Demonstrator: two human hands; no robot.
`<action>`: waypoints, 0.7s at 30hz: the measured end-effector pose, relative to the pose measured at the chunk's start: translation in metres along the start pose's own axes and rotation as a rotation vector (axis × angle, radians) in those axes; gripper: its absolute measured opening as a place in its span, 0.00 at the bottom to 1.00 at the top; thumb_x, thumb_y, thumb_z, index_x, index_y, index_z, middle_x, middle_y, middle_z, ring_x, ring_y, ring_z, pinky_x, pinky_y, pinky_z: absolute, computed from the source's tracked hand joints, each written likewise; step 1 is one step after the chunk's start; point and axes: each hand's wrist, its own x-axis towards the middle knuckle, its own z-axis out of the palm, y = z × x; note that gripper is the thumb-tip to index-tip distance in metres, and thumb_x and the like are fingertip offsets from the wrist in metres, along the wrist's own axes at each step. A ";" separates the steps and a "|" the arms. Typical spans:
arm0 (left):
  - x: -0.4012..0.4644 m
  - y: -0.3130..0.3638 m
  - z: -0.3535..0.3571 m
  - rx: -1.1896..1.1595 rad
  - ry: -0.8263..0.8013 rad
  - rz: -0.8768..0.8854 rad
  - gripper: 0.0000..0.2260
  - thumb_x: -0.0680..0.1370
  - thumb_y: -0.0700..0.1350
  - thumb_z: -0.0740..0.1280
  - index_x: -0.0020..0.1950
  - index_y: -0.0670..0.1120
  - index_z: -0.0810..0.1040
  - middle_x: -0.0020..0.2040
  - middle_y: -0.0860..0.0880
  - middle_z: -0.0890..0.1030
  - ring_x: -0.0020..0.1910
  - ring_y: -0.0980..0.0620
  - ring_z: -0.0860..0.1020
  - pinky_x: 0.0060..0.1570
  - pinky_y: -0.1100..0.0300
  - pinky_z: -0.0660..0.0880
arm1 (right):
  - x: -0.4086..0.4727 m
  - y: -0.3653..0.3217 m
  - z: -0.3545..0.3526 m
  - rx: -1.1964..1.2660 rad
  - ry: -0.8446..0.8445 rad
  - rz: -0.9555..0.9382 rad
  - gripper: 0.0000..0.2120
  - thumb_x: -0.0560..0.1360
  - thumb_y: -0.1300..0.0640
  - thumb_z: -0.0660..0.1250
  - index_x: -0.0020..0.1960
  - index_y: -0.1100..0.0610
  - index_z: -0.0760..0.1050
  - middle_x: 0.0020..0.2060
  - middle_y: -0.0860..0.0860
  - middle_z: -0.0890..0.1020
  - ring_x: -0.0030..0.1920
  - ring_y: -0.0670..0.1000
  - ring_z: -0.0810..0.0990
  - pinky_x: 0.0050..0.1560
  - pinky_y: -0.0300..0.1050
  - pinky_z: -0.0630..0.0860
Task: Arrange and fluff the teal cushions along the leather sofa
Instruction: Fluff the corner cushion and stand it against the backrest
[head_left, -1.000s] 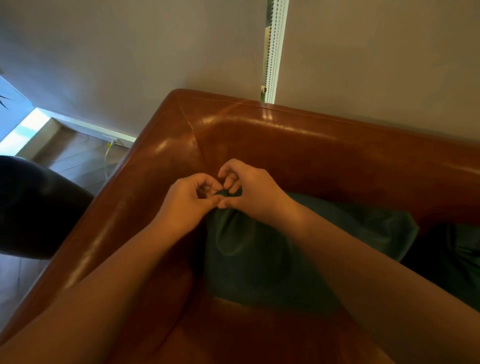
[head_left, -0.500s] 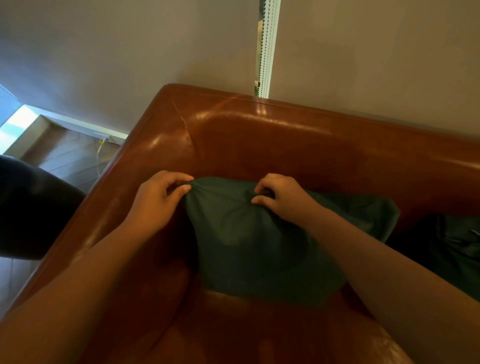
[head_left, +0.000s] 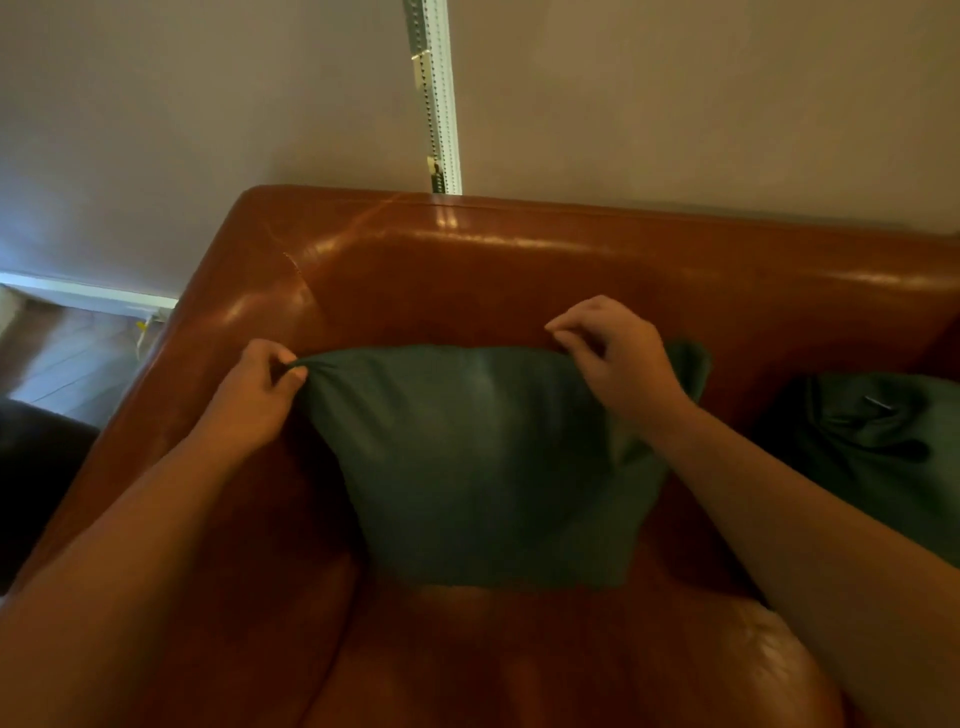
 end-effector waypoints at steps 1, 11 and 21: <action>0.002 0.002 -0.004 0.045 -0.018 0.025 0.12 0.77 0.38 0.66 0.59 0.40 0.70 0.54 0.41 0.75 0.55 0.43 0.74 0.52 0.56 0.67 | -0.013 0.008 -0.012 -0.010 0.027 0.020 0.07 0.75 0.63 0.67 0.51 0.58 0.80 0.47 0.49 0.79 0.50 0.46 0.76 0.52 0.35 0.72; -0.049 0.069 0.060 0.389 0.037 0.495 0.25 0.71 0.49 0.62 0.68 0.45 0.72 0.59 0.37 0.73 0.60 0.37 0.71 0.64 0.47 0.65 | -0.135 0.026 -0.006 0.038 0.063 0.011 0.06 0.74 0.61 0.69 0.51 0.59 0.80 0.47 0.51 0.79 0.51 0.46 0.74 0.55 0.29 0.68; -0.182 0.081 0.198 0.364 -0.125 0.952 0.21 0.73 0.46 0.66 0.66 0.47 0.73 0.70 0.40 0.69 0.72 0.40 0.62 0.71 0.39 0.57 | -0.246 0.062 0.040 0.317 0.190 0.718 0.11 0.74 0.68 0.67 0.48 0.53 0.76 0.45 0.56 0.81 0.40 0.43 0.78 0.43 0.31 0.72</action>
